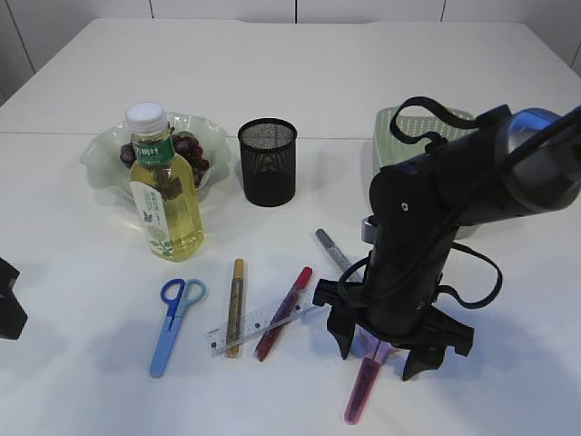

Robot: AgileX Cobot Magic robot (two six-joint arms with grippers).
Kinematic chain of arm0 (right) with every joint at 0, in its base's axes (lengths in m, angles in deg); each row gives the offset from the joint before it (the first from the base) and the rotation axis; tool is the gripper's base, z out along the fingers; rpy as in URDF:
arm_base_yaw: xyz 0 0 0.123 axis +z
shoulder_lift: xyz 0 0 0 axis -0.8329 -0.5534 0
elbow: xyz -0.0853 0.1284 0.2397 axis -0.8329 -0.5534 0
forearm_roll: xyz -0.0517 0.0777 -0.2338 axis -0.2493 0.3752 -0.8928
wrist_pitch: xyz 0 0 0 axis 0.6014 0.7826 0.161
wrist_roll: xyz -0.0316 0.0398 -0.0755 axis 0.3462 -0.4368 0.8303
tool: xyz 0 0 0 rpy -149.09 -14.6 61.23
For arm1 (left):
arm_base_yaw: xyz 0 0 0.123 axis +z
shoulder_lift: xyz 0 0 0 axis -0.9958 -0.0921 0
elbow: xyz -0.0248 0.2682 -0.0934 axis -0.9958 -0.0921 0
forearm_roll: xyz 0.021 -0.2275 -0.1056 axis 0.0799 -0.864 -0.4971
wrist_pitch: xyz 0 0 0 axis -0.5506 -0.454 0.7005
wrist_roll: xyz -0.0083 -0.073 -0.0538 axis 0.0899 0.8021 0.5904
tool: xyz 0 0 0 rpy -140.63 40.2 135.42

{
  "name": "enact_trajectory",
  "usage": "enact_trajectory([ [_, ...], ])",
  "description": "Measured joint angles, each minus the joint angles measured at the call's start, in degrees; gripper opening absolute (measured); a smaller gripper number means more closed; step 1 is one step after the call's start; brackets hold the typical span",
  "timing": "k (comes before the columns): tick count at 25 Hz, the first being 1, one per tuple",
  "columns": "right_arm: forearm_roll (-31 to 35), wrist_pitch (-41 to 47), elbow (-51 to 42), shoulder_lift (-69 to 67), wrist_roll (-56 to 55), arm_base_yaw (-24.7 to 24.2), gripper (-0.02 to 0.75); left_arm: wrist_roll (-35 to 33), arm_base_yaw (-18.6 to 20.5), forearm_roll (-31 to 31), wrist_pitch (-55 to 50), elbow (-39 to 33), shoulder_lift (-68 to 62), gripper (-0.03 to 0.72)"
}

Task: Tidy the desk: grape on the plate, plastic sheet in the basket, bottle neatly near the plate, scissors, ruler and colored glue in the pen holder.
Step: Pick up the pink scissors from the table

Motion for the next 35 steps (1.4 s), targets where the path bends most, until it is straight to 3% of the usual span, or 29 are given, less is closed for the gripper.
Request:
enact_trajectory([
  [12, 0.0, 0.2, 0.2, -0.3, 0.0, 0.0, 0.566, 0.0, 0.0, 0.0, 0.0, 0.0, 0.0, 0.438],
  [15, -0.1, 0.5, 0.2, -0.3, 0.0, 0.0, 0.488, 0.0, 0.0, 0.0, 0.0, 0.0, 0.0, 0.436],
  [20, -0.1, 0.7, 0.2, -0.4, 0.0, 0.0, 0.288, 0.0, 0.0, 0.0, 0.0, 0.0, 0.0, 0.428],
  [23, -0.1, 0.7, 0.2, -0.4, 0.1, 0.0, 0.230, 0.0, 0.0, 0.0, 0.0, 0.0, 0.0, 0.426],
  [35, 0.4, 1.0, 0.2, -0.2, 3.0, 0.0, 0.225, 0.0, 0.0, 0.0, 0.0, 0.0, 0.0, 0.426],
])
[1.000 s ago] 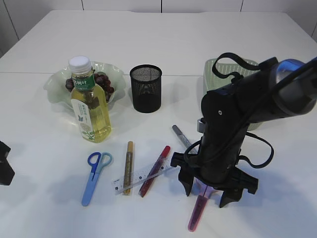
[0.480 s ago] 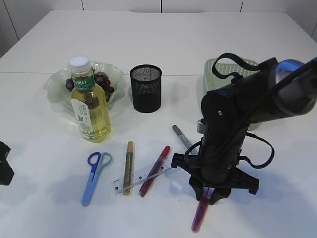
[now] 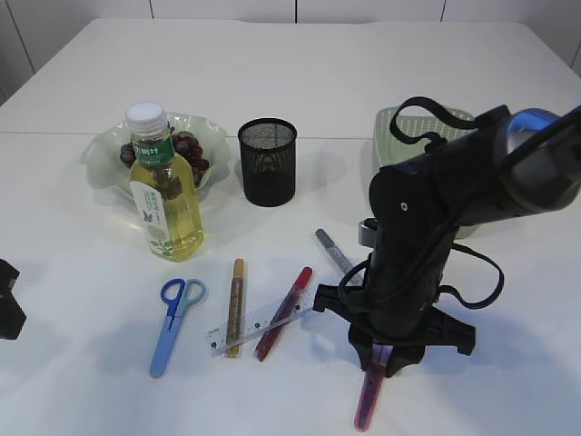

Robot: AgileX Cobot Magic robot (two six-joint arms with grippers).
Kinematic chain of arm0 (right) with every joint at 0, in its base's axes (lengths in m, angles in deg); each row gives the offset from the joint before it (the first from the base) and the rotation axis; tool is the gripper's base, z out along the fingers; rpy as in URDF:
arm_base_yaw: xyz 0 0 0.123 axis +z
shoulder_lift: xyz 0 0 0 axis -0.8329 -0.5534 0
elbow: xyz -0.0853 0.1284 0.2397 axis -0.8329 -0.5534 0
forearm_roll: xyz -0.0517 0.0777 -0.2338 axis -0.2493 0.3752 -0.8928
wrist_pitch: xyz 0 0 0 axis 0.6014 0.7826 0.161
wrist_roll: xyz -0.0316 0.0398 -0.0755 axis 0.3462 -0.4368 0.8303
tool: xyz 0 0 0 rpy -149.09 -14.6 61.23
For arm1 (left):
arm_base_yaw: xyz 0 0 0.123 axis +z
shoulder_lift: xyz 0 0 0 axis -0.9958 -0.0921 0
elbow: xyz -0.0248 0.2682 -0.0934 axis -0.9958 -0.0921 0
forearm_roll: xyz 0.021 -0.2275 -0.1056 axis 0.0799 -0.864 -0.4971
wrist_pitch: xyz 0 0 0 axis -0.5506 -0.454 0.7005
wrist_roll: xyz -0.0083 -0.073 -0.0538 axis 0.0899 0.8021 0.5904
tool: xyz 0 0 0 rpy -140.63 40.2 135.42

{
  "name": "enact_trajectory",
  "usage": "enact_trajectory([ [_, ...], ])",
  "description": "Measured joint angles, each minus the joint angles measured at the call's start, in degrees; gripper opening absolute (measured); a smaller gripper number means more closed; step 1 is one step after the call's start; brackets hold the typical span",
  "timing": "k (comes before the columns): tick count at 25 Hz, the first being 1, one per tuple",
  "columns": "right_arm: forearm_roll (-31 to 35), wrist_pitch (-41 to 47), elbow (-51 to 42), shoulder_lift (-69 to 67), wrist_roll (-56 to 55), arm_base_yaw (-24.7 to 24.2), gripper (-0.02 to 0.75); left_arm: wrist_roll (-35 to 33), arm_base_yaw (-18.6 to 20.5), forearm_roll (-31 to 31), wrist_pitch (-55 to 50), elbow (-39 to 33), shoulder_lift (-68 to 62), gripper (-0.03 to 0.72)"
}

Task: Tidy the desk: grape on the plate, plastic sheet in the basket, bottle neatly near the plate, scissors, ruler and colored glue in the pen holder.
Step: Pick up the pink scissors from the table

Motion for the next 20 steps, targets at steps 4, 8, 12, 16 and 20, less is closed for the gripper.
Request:
enact_trajectory([
  [4, 0.3, 1.3, -0.1, 1.9, 1.0, 0.0, 0.225, 0.0, 0.0, 0.0, 0.0, 0.0, 0.0, 0.426],
  [8, 0.3, 1.9, -0.1, 5.4, 3.1, 0.0, 0.225, 0.0, 0.0, 0.0, 0.0, 0.0, 0.0, 0.426],
  [12, 0.3, 1.9, -0.1, 8.5, 5.7, 0.0, 0.225, 0.0, 0.0, 0.0, 0.0, 0.0, 0.0, 0.426],
  [16, 3.0, 0.2, -0.1, 11.6, 12.2, 0.0, 0.225, 0.0, 0.0, 0.0, 0.0, 0.0, 0.0, 0.426],
  [20, 9.0, -1.5, 2.5, 12.7, 22.1, -1.3, 0.225, 0.0, 0.0, 0.0, 0.0, 0.0, 0.0, 0.426],
])
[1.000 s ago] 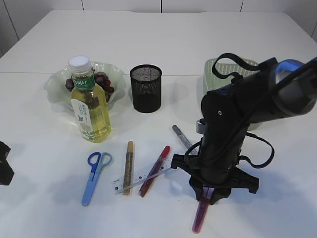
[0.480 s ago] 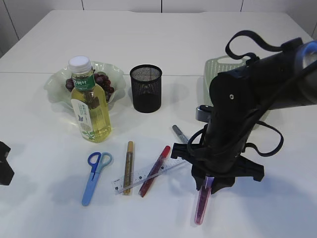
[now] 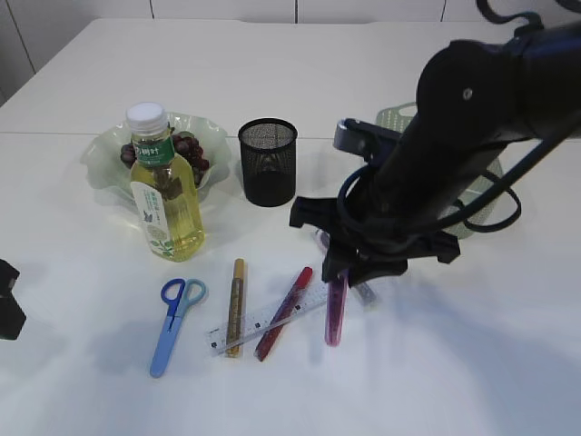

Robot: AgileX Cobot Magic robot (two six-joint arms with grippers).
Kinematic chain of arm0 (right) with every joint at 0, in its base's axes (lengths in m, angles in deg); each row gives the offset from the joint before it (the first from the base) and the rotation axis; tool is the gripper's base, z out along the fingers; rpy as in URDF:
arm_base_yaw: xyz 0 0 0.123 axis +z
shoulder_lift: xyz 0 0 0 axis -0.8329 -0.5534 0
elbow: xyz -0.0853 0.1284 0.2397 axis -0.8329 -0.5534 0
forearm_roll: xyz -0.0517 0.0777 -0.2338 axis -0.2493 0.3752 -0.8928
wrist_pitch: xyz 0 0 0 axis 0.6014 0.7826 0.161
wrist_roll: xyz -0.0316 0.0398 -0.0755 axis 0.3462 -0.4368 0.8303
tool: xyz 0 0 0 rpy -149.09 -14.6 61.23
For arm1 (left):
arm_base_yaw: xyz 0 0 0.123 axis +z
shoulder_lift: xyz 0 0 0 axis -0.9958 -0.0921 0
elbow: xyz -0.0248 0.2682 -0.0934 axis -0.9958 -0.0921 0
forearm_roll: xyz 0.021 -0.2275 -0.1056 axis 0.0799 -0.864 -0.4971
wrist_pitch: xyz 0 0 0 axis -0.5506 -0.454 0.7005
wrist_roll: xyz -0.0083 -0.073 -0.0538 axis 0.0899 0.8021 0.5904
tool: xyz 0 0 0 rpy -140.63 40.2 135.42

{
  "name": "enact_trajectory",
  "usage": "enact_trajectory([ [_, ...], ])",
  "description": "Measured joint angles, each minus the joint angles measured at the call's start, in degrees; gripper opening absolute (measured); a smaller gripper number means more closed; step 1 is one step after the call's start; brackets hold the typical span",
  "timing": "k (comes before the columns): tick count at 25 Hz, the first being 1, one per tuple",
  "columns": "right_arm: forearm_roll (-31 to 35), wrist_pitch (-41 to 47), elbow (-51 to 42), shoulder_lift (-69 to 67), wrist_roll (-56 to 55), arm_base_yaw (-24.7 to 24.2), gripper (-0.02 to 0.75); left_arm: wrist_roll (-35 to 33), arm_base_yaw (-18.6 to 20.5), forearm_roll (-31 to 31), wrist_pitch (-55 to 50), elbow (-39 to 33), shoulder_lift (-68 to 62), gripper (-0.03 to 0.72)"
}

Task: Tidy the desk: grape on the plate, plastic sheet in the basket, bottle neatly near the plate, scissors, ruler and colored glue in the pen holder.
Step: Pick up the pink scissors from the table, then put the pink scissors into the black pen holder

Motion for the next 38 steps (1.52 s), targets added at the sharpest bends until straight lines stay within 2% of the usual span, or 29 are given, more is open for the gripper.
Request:
enact_trajectory([
  [10, 16.0, -2.0, 11.6, 0.0, 19.6, -9.8, 0.225, 0.0, 0.0, 0.0, -2.7, 0.0, 0.0, 0.426],
  [16, 30.8, -8.1, 16.3, -0.1, 37.8, -14.7, 0.225, 0.0, 0.0, -1.2, -2.9, 0.0, 0.0, 0.426],
  [22, 51.1, -10.4, 18.8, -3.1, 65.3, -15.5, 0.225, 0.0, 0.0, -1.9, -3.3, 0.0, 0.0, 0.426],
  [34, 83.6, -12.1, 19.1, -15.0, 114.1, -15.5, 0.225, 0.0, 0.0, -2.0, -7.7, 0.0, 0.0, 0.426],
  [36, 87.4, -12.1, 19.8, -16.4, 120.0, -15.5, 0.225, 0.0, 0.0, -2.1, -7.7, 0.0, 0.0, 0.426],
  [38, 88.6, -12.1, 21.2, -17.8, 123.4, -15.5, 0.225, 0.0, 0.0, -2.1, -7.7, 0.0, 0.0, 0.426],
])
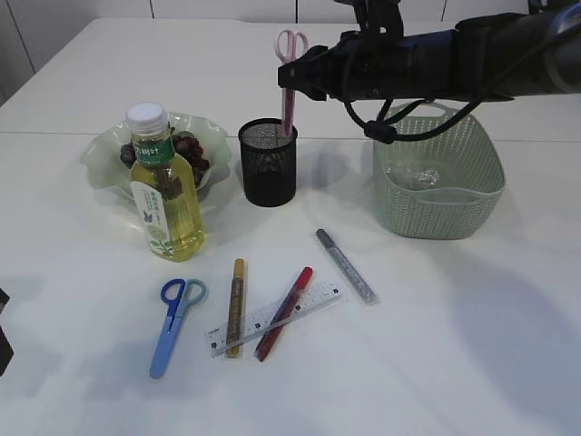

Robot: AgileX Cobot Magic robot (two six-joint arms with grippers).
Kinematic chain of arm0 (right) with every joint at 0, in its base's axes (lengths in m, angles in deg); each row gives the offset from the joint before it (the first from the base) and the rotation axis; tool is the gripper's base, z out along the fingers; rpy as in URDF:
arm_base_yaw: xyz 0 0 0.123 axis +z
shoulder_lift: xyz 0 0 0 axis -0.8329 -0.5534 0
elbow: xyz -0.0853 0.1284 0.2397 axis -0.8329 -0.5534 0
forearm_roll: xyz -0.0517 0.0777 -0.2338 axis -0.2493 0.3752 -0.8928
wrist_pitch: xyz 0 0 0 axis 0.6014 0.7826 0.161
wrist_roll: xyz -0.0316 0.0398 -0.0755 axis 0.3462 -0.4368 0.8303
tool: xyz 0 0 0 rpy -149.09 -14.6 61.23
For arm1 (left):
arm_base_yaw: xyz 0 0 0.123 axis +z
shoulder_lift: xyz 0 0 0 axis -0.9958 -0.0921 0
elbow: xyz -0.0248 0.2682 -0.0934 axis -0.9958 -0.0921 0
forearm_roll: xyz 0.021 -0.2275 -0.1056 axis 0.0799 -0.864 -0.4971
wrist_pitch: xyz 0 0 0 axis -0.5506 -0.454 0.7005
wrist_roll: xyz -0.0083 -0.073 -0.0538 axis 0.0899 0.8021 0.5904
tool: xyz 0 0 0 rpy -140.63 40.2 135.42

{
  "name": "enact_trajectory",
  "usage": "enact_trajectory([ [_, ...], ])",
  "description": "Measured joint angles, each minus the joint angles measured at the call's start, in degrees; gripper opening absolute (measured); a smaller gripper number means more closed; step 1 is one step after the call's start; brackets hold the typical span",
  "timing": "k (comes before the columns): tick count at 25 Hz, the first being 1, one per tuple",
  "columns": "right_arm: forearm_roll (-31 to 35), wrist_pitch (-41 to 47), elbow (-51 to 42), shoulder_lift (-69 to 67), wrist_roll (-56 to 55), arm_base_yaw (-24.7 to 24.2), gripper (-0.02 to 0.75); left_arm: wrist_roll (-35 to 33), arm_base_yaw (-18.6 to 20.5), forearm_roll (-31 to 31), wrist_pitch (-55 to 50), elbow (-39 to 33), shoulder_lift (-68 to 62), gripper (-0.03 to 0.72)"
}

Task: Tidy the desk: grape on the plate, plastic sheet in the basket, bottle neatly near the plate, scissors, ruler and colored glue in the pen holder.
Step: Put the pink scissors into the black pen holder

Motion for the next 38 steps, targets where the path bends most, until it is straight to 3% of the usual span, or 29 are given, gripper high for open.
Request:
enact_trajectory([
  [14, 0.9, 2.0, 14.2, -12.0, 11.8, 0.0, 0.225, 0.0, 0.0, -0.3, -0.1, 0.0, 0.0, 0.426],
  [21, 0.9, 2.9, 15.8, -15.7, 14.7, 0.0, 0.230, 0.0, 0.0, -1.0, -0.1, 0.0, 0.0, 0.426],
  [24, 0.9, 3.3, 15.9, -15.7, 15.8, 0.0, 0.275, 0.0, 0.0, -1.2, -0.1, 0.0, 0.0, 0.426],
  [28, 0.9, 3.4, 16.1, -15.7, 16.1, 0.0, 0.393, 0.0, 0.0, -1.6, -0.1, 0.0, 0.0, 0.426],
  [31, 0.9, 4.1, 16.1, -15.6, 15.0, -0.1, 0.428, 0.0, 0.0, -1.8, -0.1, 0.0, 0.0, 0.426],
  [34, -3.0, 2.2, 16.1, -13.7, 7.3, -0.2, 0.437, 0.0, 0.0, -1.8, -0.1, 0.0, 0.0, 0.426],
  [38, -23.3, 1.0, 16.1, -7.3, -15.7, -0.3, 0.438, 0.0, 0.0, -2.2, -0.1, 0.0, 0.0, 0.426],
])
